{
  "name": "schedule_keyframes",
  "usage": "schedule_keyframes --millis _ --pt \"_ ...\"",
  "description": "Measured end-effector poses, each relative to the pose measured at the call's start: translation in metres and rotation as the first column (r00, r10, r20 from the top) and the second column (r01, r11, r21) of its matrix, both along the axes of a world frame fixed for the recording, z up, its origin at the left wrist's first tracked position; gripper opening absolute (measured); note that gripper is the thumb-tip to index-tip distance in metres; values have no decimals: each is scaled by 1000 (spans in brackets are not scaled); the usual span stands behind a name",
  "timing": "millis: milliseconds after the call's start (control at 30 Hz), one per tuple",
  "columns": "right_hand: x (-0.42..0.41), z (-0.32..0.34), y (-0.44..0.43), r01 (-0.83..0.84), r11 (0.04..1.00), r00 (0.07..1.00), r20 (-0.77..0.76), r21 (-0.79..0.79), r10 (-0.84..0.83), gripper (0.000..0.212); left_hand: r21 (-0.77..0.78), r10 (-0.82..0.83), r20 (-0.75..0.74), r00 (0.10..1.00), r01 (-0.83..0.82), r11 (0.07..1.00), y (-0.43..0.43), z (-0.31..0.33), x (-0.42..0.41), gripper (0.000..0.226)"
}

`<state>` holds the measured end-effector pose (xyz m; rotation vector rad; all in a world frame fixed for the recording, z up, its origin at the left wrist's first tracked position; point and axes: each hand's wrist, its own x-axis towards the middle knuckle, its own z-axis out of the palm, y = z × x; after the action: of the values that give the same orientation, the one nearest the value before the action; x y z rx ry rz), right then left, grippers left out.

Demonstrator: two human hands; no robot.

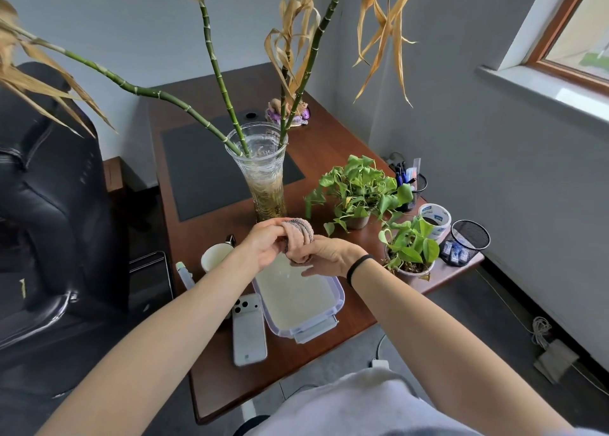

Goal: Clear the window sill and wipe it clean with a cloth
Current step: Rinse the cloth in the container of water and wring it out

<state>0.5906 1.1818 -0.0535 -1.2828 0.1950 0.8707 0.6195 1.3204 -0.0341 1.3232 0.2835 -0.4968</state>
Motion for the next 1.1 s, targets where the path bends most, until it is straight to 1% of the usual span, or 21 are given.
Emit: schedule_keyframes --millis 67,100,167,200,233,300,333,367,400,433,467,533,600,667,733,800,833,900,967,1033,1100 --pt "1 0 3 67 996 998 13 60 -68 21 48 -34 9 999 33 998 0 0 1 29" --pt "1 0 5 115 992 993 16 48 -116 22 111 -82 29 996 78 991 1 2 1 29" --pt "1 -1 7 172 984 985 17 -33 -172 26 316 -271 81 959 233 920 7 9 3 31" --pt "0 -3 6 171 982 985 11 -76 -171 27 450 -408 90 909 328 831 13 12 5 40" --pt "0 -4 5 160 981 987 1 -113 -161 28 592 -550 75 832 407 696 18 14 7 52" --pt "0 -5 4 122 977 992 -23 -173 -128 26 828 -783 22 622 427 363 25 15 6 81" --pt "1 -5 4 92 976 995 -25 -198 -99 24 912 -861 2 508 352 210 24 13 2 93" --pt "1 -5 6 48 975 999 -13 -219 -52 22 974 -916 -18 401 214 75 22 10 -3 98" --pt "1 -4 7 -2 969 1000 15 -245 6 20 998 -951 -39 306 50 -25 17 4 -8 98" --pt "1 -3 9 -60 956 996 44 -287 76 19 994 -970 -54 238 -78 -75 13 -2 -12 91" --pt "1 -1 12 -107 924 987 69 -366 142 17 987 -974 -59 218 -131 -89 10 -7 -15 80" --pt "0 0 17 -206 780 948 76 -591 308 4 991 -956 -79 284 -78 -105 3 -13 -16 47" --pt "-2 0 24 -222 587 905 59 -779 421 20 987 -920 -146 363 -13 -161 -4 -18 -12 27" --pt "-1 -6 27 -146 487 882 109 -861 458 27 977 -874 -209 439 63 -202 -7 -22 -9 25" --pt "-3 -7 30 -72 459 857 180 -885 482 26 975 -847 -223 482 111 -194 -4 -22 -7 24" --pt "-3 -8 31 -31 410 802 221 -912 554 21 984 -872 -173 457 56 -166 0 -21 -7 21" --pt "-5 -8 31 -4 356 768 225 -934 599 27 984 -878 -172 447 45 -170 1 -20 -7 19" --pt "-6 -13 33 63 324 758 257 -944 599 32 973 -850 -230 475 85 -216 -3 -22 -7 19" --pt "-6 -20 35 62 294 753 238 -954 613 31 956 -802 -292 521 149 -252 -7 -24 -7 20" --pt "-7 -23 35 61 269 753 221 -961 620 28 946 -807 -324 493 199 -257 -9 -25 -5 19" --pt "-11 -21 34 74 269 751 232 -960 618 25 931 -819 -352 452 254 -261 -9 -23 -3 10"
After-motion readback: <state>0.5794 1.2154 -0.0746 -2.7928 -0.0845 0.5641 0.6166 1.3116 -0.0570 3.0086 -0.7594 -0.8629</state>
